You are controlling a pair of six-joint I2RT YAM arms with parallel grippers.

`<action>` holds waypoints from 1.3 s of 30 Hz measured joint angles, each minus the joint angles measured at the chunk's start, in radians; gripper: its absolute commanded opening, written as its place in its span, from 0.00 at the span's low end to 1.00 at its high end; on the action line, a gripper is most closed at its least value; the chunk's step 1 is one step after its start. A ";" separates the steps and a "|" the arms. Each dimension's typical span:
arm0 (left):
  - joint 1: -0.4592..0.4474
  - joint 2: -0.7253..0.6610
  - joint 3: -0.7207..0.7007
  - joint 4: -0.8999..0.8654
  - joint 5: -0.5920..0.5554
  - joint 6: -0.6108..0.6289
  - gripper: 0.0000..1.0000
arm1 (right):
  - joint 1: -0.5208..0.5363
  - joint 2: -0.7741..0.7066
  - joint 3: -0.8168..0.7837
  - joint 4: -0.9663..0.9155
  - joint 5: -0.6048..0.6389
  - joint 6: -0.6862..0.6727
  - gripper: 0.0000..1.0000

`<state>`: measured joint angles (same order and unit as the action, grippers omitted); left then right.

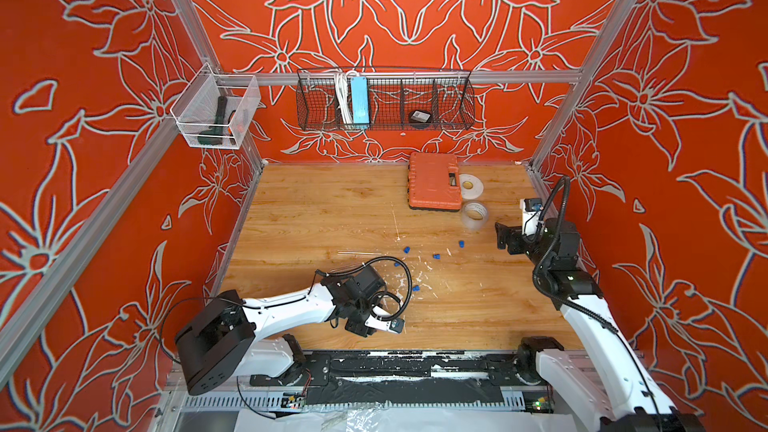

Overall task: Insert stoppers into test tubes
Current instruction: Pick up the test tube at the center of the board.

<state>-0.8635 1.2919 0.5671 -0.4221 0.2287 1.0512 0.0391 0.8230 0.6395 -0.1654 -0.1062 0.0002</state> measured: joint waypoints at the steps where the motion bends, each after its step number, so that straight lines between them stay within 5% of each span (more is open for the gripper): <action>1: -0.002 0.003 0.001 0.002 -0.001 -0.002 0.35 | 0.000 0.000 0.000 -0.001 0.000 -0.002 0.96; 20: -0.010 0.112 0.094 -0.071 0.005 -0.056 0.22 | 0.000 -0.039 0.000 -0.023 0.005 -0.011 0.96; 39: -0.014 0.041 0.034 -0.026 -0.002 -0.090 0.08 | 0.000 -0.080 0.000 -0.071 0.005 -0.013 0.96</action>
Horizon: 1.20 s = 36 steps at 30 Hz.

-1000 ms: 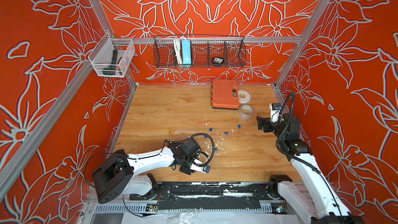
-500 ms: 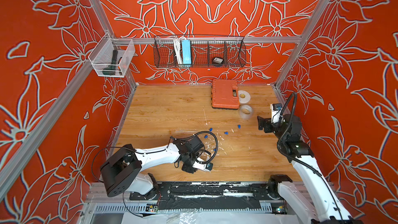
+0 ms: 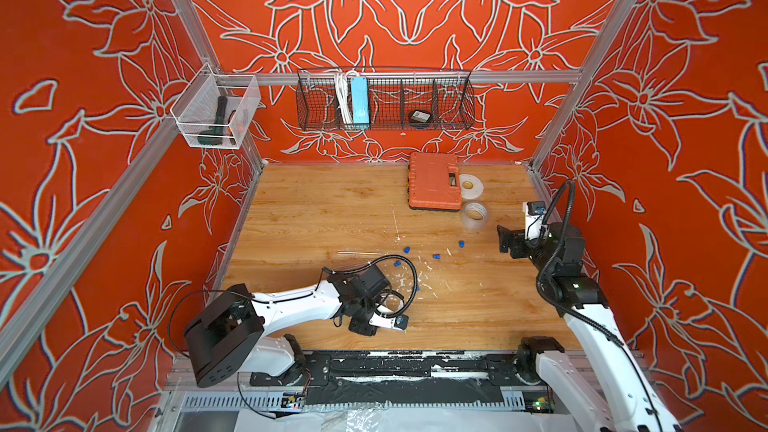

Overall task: Insert stoppers into test tubes
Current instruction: Pick up the test tube at the center of the board.

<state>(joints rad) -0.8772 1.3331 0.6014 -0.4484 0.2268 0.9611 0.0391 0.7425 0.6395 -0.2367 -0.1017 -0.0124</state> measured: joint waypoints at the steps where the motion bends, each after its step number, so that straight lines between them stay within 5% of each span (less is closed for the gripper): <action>1: 0.000 -0.005 -0.005 0.002 -0.002 -0.002 0.08 | 0.000 -0.005 0.000 -0.010 0.000 0.000 0.96; 11: 0.009 -0.124 -0.035 0.029 0.005 -0.072 0.07 | 0.000 -0.007 0.092 -0.162 -0.034 0.084 0.90; 19: 0.034 -0.293 -0.053 0.206 0.048 -0.249 0.09 | 0.035 0.071 0.232 -0.389 -0.259 0.341 0.84; 27: 0.040 -0.320 -0.067 0.347 0.077 -0.355 0.09 | 0.243 0.206 0.360 -0.698 -0.469 0.447 0.85; 36: 0.040 -0.301 -0.067 0.405 0.090 -0.378 0.10 | 0.507 0.315 0.361 -0.665 -0.584 0.603 0.75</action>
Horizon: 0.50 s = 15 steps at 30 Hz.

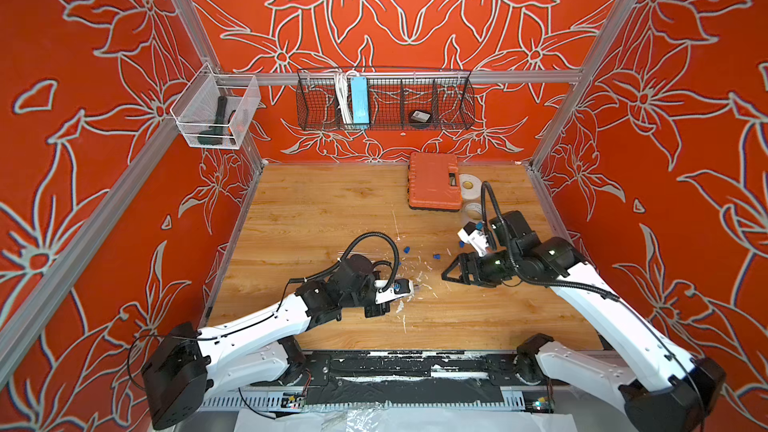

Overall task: Insert stoppers into test tubes
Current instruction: Pick up the test tube at the center of the board.

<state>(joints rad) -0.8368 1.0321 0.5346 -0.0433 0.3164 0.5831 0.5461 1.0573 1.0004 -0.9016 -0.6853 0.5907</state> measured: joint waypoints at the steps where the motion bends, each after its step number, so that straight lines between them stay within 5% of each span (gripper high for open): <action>1: 0.000 0.002 0.000 0.003 0.001 -0.003 0.09 | 0.017 0.014 -0.002 0.021 -0.005 0.014 0.74; 15: 0.000 0.005 0.000 0.047 0.008 -0.051 0.10 | 0.196 0.220 -0.010 0.202 -0.007 0.103 0.58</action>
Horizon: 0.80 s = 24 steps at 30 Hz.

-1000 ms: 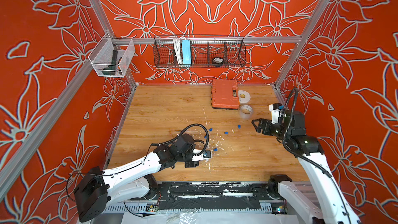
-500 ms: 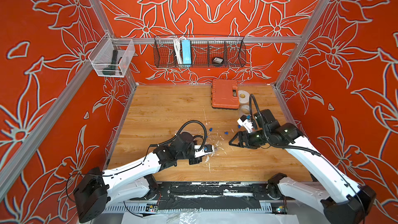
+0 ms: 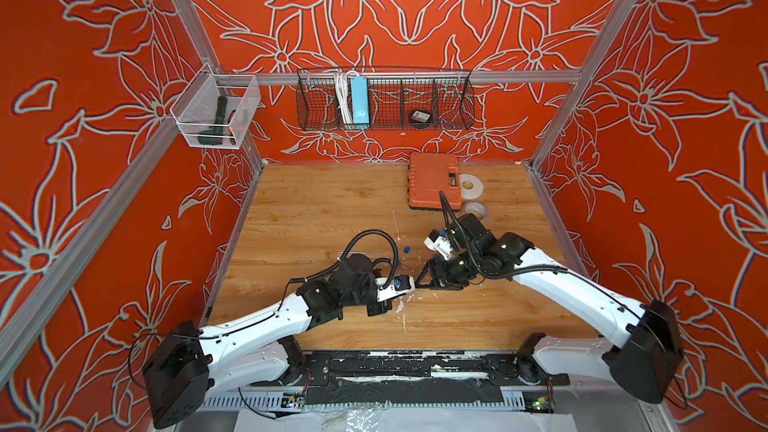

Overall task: Insert stoppers into test tubes
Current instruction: Pick up the test tube at the center of the board.

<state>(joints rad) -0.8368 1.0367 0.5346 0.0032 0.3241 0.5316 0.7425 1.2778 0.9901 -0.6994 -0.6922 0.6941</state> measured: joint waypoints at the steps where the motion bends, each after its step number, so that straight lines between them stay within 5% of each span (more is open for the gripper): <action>1: 0.000 0.000 0.000 0.004 0.000 -0.005 0.10 | 0.006 0.007 0.000 0.005 0.000 0.002 0.56; 24: 0.000 0.021 0.000 0.063 0.003 -0.061 0.12 | 0.024 0.049 0.000 0.083 -0.018 0.025 0.25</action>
<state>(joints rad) -0.8368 1.0580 0.5343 0.0666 0.3267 0.4702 0.7666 1.3266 0.9901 -0.6167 -0.7097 0.7189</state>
